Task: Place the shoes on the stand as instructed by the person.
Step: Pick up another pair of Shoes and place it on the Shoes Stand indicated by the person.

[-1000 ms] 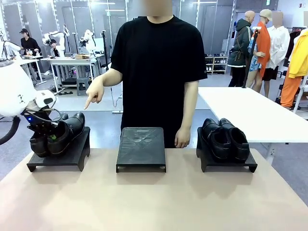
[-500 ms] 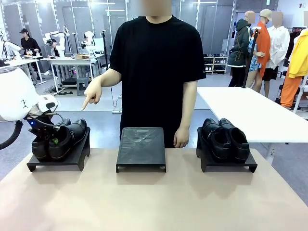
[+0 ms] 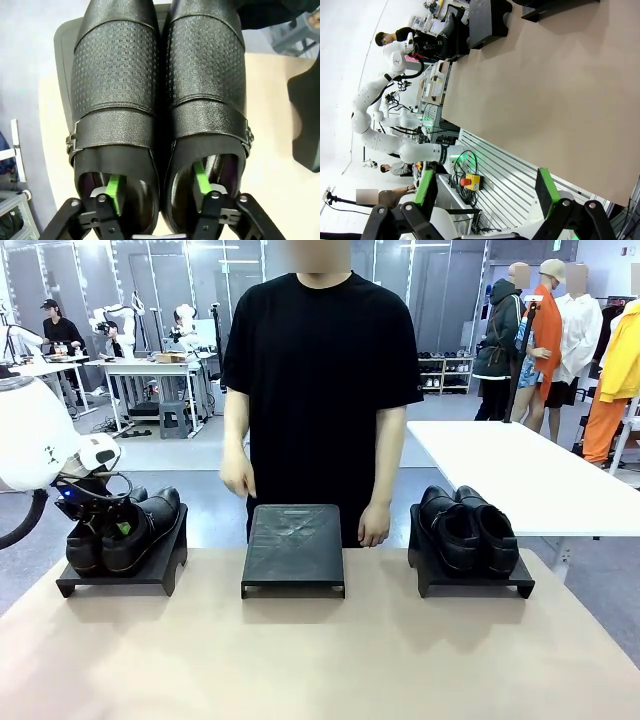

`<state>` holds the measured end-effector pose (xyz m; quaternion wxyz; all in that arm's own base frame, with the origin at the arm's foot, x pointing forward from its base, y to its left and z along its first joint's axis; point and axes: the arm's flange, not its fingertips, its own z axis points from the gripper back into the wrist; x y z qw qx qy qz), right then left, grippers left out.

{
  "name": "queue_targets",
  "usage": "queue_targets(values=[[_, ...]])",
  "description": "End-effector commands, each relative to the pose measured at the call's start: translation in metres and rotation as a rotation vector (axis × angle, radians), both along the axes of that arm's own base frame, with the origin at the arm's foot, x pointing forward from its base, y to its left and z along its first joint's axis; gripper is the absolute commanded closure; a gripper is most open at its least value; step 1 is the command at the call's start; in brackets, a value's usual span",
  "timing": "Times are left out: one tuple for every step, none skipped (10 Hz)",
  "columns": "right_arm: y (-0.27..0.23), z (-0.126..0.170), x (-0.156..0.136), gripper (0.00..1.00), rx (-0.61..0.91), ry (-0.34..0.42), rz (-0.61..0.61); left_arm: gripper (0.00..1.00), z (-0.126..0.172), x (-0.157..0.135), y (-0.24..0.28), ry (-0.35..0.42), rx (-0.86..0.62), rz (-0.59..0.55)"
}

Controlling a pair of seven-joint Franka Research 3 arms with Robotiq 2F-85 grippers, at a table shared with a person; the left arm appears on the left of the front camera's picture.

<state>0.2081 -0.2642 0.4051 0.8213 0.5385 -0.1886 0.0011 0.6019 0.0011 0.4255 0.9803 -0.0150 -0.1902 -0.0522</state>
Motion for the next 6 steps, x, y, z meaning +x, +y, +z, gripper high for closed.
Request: queue_targets(values=[[-0.001,0.003,-0.002,0.00,-0.003,-0.004,0.008,0.00,0.006,-0.005,0.004,-0.029,-0.010,-0.018],[-0.001,0.003,-0.002,0.00,-0.003,-0.004,0.008,0.00,0.007,-0.008,0.005,-0.029,-0.007,-0.014],[-0.001,0.003,-0.002,0.00,-0.003,-0.004,0.008,0.00,0.009,-0.013,0.007,-0.028,-0.006,-0.013],[-0.001,0.003,-0.002,0.00,-0.003,-0.004,0.008,0.02,0.011,-0.023,0.007,0.003,0.002,-0.039],[-0.001,0.003,-0.002,0.00,-0.003,-0.004,0.008,0.02,0.009,-0.003,0.001,-0.013,0.000,0.001],[-0.001,0.003,-0.002,0.00,-0.003,-0.004,0.008,0.02,0.009,-0.003,0.001,-0.013,0.000,0.001]])
